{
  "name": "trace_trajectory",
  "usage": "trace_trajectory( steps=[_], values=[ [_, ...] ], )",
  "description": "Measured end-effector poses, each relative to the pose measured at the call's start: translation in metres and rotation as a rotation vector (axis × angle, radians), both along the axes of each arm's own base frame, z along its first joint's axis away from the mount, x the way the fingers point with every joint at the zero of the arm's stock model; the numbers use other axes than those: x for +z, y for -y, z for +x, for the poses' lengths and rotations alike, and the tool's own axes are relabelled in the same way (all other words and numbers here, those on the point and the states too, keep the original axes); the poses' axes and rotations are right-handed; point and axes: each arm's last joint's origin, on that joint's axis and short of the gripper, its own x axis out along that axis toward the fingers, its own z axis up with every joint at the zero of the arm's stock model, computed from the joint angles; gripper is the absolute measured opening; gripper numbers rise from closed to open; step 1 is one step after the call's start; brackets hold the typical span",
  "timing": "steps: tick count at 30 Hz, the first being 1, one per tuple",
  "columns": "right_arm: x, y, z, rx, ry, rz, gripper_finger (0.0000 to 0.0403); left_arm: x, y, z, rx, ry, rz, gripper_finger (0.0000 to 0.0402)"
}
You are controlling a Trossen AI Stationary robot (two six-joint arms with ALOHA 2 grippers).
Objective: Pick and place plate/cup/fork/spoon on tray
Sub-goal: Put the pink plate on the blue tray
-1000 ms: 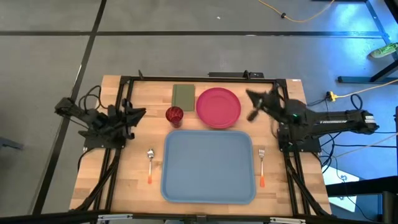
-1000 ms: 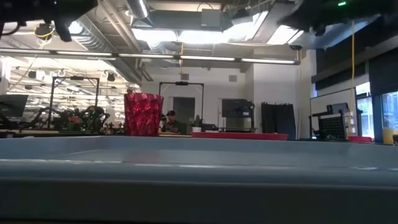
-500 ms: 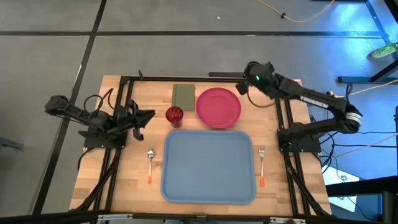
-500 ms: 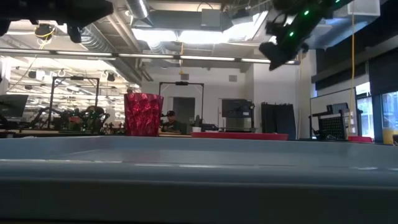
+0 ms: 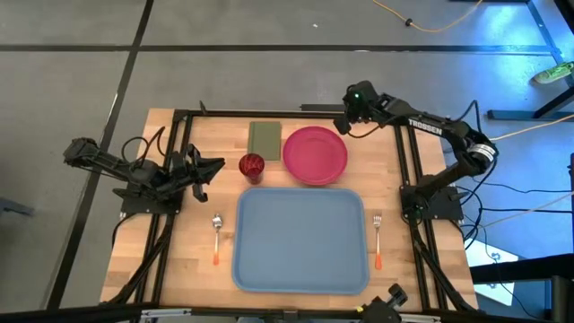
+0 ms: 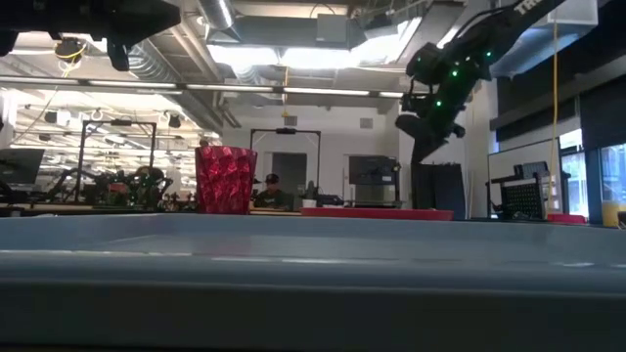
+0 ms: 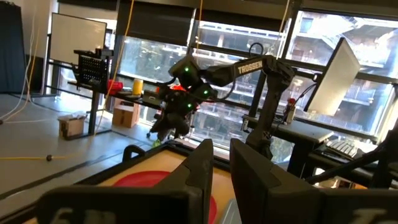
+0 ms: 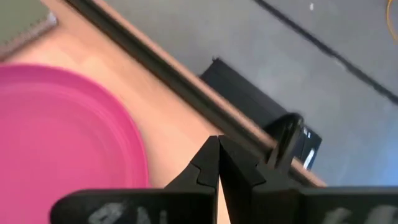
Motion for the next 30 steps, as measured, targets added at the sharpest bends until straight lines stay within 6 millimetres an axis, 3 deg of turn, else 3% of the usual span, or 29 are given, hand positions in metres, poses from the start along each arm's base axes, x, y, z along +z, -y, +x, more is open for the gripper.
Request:
trace_trajectory(
  steps=[5, 9, 20, 30],
  values=[
    [-0.011, -0.006, 0.004, -0.083, 0.039, 0.130, 0.0014, 0.000, 0.000, 0.000, 0.001, -0.001, 0.003, 0.0047],
    [-0.023, -0.010, 0.014, -0.025, 0.058, 0.220, 0.0014, 0.000, 0.000, 0.000, 0.001, -0.001, 0.003, 0.0047],
    [-0.057, -0.003, 0.024, -0.032, -0.019, 0.292, 0.0014, 0.000, 0.000, 0.000, 0.001, -0.002, 0.004, 0.0047],
    [-0.062, -0.003, 0.025, -0.035, -0.028, 0.304, 0.0014, 0.000, 0.000, 0.000, 0.028, -0.043, 0.100, 0.0047]
  ],
)
